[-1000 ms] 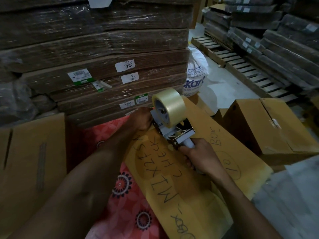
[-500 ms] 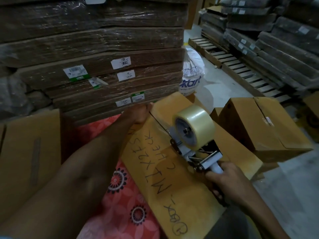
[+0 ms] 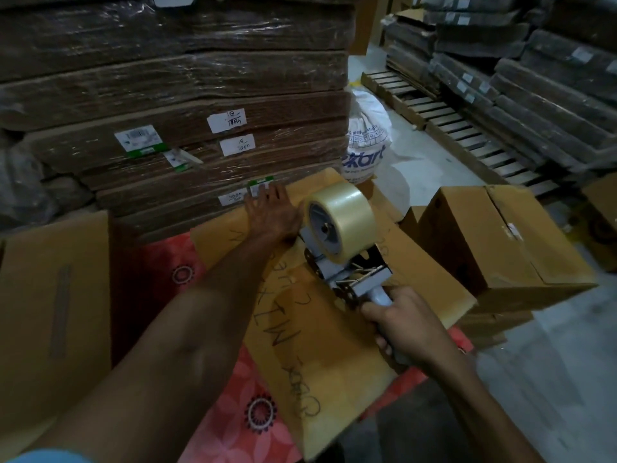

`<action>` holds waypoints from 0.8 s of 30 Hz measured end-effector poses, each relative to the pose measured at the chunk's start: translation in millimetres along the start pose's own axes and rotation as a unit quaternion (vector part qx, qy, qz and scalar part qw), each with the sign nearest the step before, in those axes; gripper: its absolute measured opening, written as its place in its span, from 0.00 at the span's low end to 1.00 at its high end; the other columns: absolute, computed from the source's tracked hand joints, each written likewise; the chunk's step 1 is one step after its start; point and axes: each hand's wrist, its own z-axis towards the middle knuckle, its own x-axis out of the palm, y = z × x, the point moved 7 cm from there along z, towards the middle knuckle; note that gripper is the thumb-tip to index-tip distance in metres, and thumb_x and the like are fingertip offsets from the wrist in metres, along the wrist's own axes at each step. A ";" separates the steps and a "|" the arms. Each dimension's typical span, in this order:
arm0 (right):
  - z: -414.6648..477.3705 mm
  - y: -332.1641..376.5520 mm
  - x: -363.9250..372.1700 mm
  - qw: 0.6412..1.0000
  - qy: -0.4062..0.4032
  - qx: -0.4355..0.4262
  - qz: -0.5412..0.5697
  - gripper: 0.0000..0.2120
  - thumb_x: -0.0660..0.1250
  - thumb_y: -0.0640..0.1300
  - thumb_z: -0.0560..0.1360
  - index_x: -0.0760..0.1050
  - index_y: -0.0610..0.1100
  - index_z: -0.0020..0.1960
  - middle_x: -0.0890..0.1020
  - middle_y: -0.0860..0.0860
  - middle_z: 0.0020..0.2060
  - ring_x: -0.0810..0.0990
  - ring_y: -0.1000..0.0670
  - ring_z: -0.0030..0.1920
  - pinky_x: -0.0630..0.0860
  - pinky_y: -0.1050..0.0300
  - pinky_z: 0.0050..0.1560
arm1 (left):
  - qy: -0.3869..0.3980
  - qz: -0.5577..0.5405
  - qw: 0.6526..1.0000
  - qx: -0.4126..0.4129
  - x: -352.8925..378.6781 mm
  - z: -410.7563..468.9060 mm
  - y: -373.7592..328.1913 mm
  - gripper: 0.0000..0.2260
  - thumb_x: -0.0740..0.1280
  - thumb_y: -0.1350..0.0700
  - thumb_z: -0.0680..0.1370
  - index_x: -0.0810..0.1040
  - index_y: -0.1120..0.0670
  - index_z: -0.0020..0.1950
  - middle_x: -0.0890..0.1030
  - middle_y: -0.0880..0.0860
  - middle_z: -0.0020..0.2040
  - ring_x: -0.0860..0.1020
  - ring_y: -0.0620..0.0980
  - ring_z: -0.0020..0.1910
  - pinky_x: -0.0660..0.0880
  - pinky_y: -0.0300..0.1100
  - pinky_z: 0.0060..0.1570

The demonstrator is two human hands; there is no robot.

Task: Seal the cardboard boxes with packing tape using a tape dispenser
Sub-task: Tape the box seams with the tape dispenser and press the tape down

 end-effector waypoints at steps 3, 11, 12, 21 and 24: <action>16.9 17.2 8.1 1.000 -0.006 -0.021 -0.016 0.11 0.69 0.44 0.75 0.78 0.38 0.38 0.79 0.44 0.25 0.76 0.47 0.23 0.73 0.53 0.28 | 0.022 0.003 1.000 -0.022 -5.5 17.6 16.0 0.33 0.58 0.47 0.84 0.44 0.56 0.82 0.47 0.55 0.83 0.44 0.57 0.81 0.41 0.64 0.76; 4.6 1.2 7.2 1.000 0.004 0.011 -0.011 0.12 0.69 0.45 0.75 0.79 0.35 0.43 0.81 0.37 0.31 0.77 0.46 0.26 0.73 0.51 0.31 | 0.034 -0.003 0.999 -0.031 -3.8 28.4 19.0 0.36 0.54 0.40 0.83 0.42 0.56 0.82 0.46 0.55 0.83 0.43 0.57 0.81 0.40 0.65 0.76; -4.0 -5.5 5.0 1.000 0.003 0.014 -0.022 0.10 0.69 0.45 0.75 0.79 0.36 0.42 0.81 0.39 0.30 0.76 0.48 0.26 0.73 0.52 0.31 | 0.030 -0.009 0.999 -0.034 -3.4 28.7 18.9 0.36 0.50 0.37 0.82 0.42 0.55 0.82 0.46 0.55 0.83 0.44 0.57 0.81 0.40 0.65 0.76; -35.5 -24.5 -4.7 0.999 -0.025 0.010 -0.036 0.08 0.70 0.41 0.74 0.77 0.35 0.41 0.79 0.46 0.27 0.75 0.49 0.25 0.72 0.55 0.27 | -0.009 -0.036 0.999 -0.039 -0.5 7.6 9.5 0.41 0.40 0.31 0.80 0.38 0.58 0.81 0.39 0.57 0.82 0.37 0.56 0.80 0.35 0.63 0.76; -36.3 -27.1 -3.5 0.999 -0.028 0.013 -0.019 0.08 0.70 0.41 0.73 0.78 0.35 0.43 0.79 0.45 0.27 0.76 0.47 0.26 0.73 0.52 0.29 | 0.000 -0.014 1.000 0.028 12.2 -33.6 -23.4 0.40 0.51 0.38 0.83 0.38 0.63 0.80 0.39 0.62 0.81 0.39 0.60 0.80 0.39 0.62 0.77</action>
